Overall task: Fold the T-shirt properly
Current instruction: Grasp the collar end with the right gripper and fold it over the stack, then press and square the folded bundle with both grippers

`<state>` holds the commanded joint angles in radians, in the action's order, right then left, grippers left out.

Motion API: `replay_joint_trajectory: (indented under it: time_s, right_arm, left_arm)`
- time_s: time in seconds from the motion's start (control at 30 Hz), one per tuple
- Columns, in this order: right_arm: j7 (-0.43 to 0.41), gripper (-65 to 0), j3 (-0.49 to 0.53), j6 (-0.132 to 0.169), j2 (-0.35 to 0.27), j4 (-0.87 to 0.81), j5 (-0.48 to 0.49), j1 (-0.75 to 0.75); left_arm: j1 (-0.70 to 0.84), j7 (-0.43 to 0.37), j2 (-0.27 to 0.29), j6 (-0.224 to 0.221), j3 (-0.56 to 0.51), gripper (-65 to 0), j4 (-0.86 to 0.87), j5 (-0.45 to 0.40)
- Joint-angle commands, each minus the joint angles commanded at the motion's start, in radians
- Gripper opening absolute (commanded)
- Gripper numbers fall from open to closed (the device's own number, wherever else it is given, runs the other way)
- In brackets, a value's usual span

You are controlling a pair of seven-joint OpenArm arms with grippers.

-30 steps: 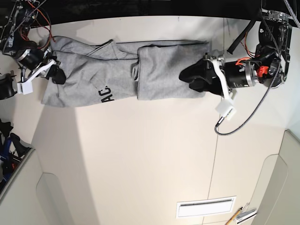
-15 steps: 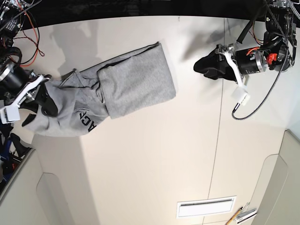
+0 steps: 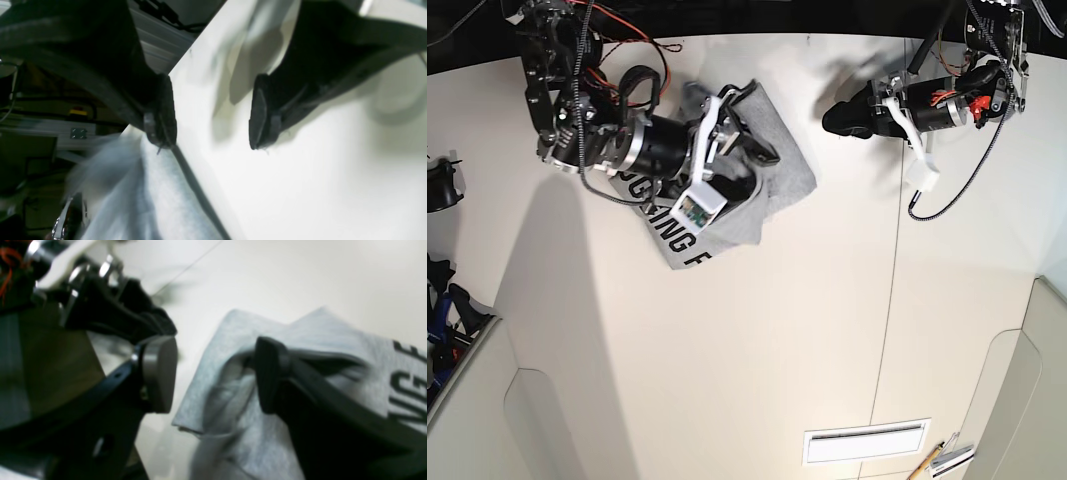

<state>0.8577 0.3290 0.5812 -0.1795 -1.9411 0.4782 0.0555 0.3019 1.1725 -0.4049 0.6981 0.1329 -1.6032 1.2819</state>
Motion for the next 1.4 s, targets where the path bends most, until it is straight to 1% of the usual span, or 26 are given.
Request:
replay_joint_trajectory:
  time_s: [0.03, 0.07, 0.17, 0.2, 0.27, 0.3, 0.33, 0.37, 0.4, 0.43, 0.47, 0.57, 0.63, 0.7, 0.73, 0.83, 0.87, 0.9, 0.97, 1.0, 1.07, 1.17, 1.27, 1.3, 1.4]
  right_arm:
    - [-0.023, -28.6, 0.041, 0.0, 0.0, 0.0, -0.037, -0.001]
    - [-0.028, -28.6, 0.08, -0.001, 0.0, 0.0, -0.06, -0.01]
    - [-0.024, -28.6, 0.163, -0.002, 0.001, -0.001, -0.082, -0.053]
    - [-0.023, -28.6, 0.169, -0.01, 0.01, -0.001, -0.099, -0.066]
    - [-0.024, -29.1, 0.153, -0.047, 0.036, -0.002, -0.143, -0.085]
    - [-0.024, -32.1, 0.129, -0.067, 0.051, -0.002, -0.15, -0.093]
    - [-0.024, -38.0, 0.095, -0.098, 0.064, -0.003, -0.151, -0.098]
    - [-0.028, -47.8, 0.051, -0.127, 0.08, -0.003, -0.167, -0.099]
    - [-0.03, -60.3, -0.001, -0.158, 0.097, -0.003, -0.19, -0.099]
    - [-0.029, -65.0, -0.055, -0.178, 0.108, -0.003, -0.208, -0.099]
    - [-0.027, -65.0, -0.111, -0.183, 0.114, -0.003, -0.213, -0.099]
    - [-0.006, -65.0, -0.252, -0.193, 0.113, -0.003, -0.208, -0.091]
    - [0.0, -65.0, -0.311, -0.192, 0.113, 0.009, -0.196, -0.074]
    - [-0.002, -65.0, -0.33, -0.191, 0.113, 0.052, -0.181, -0.063]
    - [-0.003, -65.0, -0.329, -0.182, 0.113, 0.091, -0.176, -0.064]
    - [-0.06, -65.0, -0.325, -0.13, 0.114, 0.224, -0.103, -0.066]
    - [-0.071, -65.0, -0.317, -0.123, 0.114, 0.267, -0.076, -0.073]
    - [-0.073, -65.0, -0.305, -0.11, 0.117, 0.309, -0.056, -0.085]
    - [-0.074, -65.0, -0.258, -0.075, 0.117, 0.37, -0.023, -0.122]
    - [-0.077, -65.0, -0.23, -0.072, 0.123, 0.383, -0.022, -0.143]
    - [-0.077, -65.0, -0.178, -0.068, 0.168, 0.388, -0.022, -0.194]
    - [-0.076, -65.0, -0.128, -0.031, 0.237, 0.388, -0.022, -0.251]
    - [-0.076, -65.0, -0.103, -0.027, 0.269, 0.388, -0.032, -0.301]
    - [-0.077, -65.0, -0.107, -0.029, 0.271, 0.388, -0.051, -0.317]
    - [-0.083, -65.0, -0.144, -0.051, 0.27, 0.388, -0.15, -0.35]
  left_arm:
    - [0.0, 0.01, -0.001, 0.0, 0.008, -27.2, 0.0, 0.013]
    - [0.0, 0.023, -0.002, 0.0, 0.019, -27.2, 0.0, 0.031]
    - [0.0, 0.068, -0.013, 0.0, 0.082, -27.2, -0.001, 0.099]
    - [0.0, 0.087, -0.013, 0.0, 0.117, -27.2, -0.002, 0.124]
    - [0.0, 0.124, -0.013, 0.0, 0.195, -28.3, -0.01, 0.183]
    - [0.0, 0.15, -0.014, 0.0, 0.234, -32.1, -0.019, 0.202]
    - [0.0, 0.177, -0.013, 0.0, 0.266, -37.7, -0.034, 0.202]
    - [0.0, 0.198, -0.013, 0.0, 0.29, -43.5, -0.053, 0.202]
    - [0.001, 0.201, -0.013, 0.0, 0.305, -48.8, -0.076, 0.202]
    - [0.003, 0.2, -0.013, 0.0, 0.313, -51.9, -0.095, 0.202]
    - [0.003, 0.201, -0.013, 0.0, 0.314, -53.2, -0.115, 0.202]
    - [0.003, 0.195, -0.013, 0.0, 0.314, -53.2, -0.139, 0.202]
    - [0.003, 0.193, -0.013, 0.0, 0.314, -53.2, -0.138, 0.202]
    - [0.003, 0.189, -0.013, 0.0, 0.314, -53.2, -0.138, 0.202]
    - [0.002, 0.185, -0.013, 0.0, 0.314, -53.2, -0.138, 0.202]
    - [0.0, 0.178, -0.01, 0.0, 0.314, -53.2, -0.138, 0.202]
    - [0.0, 0.178, -0.01, 0.0, 0.314, -53.2, -0.139, 0.202]
    - [0.0, 0.178, -0.01, 0.0, 0.314, -53.2, -0.138, 0.202]
    - [0.0, 0.178, -0.01, 0.0, 0.314, -53.2, -0.138, 0.202]
    - [-0.001, 0.178, -0.011, 0.0, 0.314, -53.2, -0.138, 0.202]
    - [0.0, 0.178, -0.01, 0.0, 0.314, -53.2, -0.138, 0.202]
    - [0.0, 0.179, -0.01, 0.0, 0.314, -53.2, -0.138, 0.202]
    - [0.0, 0.179, -0.01, 0.0, 0.314, -53.2, -0.139, 0.202]
    - [0.0, 0.18, -0.01, 0.0, 0.314, -53.2, -0.144, 0.202]
    - [0.003, 0.201, -0.011, 0.0, 0.302, -53.2, -0.2, 0.202]
